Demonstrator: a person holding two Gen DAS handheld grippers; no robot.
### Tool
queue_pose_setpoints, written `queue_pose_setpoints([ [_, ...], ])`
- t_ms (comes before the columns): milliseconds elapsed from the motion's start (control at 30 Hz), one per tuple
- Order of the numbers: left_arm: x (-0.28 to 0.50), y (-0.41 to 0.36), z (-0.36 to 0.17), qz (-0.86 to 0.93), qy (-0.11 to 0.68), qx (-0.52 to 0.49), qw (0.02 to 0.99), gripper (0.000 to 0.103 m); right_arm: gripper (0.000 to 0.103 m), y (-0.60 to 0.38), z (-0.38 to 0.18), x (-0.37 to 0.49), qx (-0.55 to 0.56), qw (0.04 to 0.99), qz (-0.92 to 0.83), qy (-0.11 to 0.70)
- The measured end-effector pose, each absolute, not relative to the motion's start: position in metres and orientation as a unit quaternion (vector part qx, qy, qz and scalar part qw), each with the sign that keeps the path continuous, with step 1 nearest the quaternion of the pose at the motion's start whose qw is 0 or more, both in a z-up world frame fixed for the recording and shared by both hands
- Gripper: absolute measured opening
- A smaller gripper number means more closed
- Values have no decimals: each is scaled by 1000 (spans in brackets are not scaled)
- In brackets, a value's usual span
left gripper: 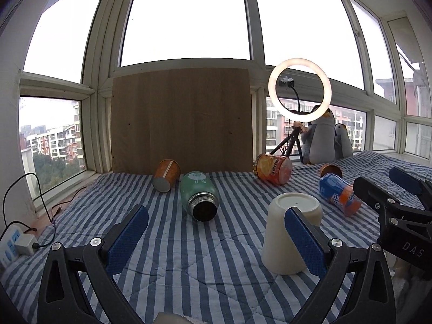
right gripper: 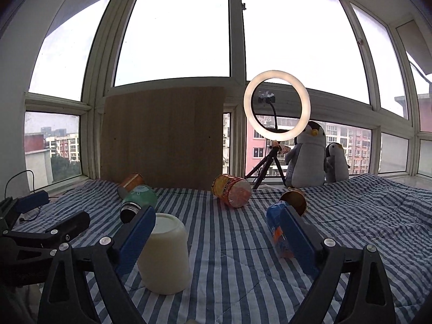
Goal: Flip cup upside down
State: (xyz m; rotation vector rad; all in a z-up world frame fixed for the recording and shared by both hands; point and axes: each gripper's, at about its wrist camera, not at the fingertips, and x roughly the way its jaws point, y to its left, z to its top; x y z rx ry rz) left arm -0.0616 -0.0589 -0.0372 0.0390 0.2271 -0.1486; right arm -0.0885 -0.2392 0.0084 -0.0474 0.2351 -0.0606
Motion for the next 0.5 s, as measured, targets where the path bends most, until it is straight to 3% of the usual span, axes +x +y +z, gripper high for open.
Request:
queue_pose_setpoints([
  [500, -65, -49, -35, -60, 105, 2, 993, 102, 95, -245, 5, -86, -5, 992, -24, 123],
])
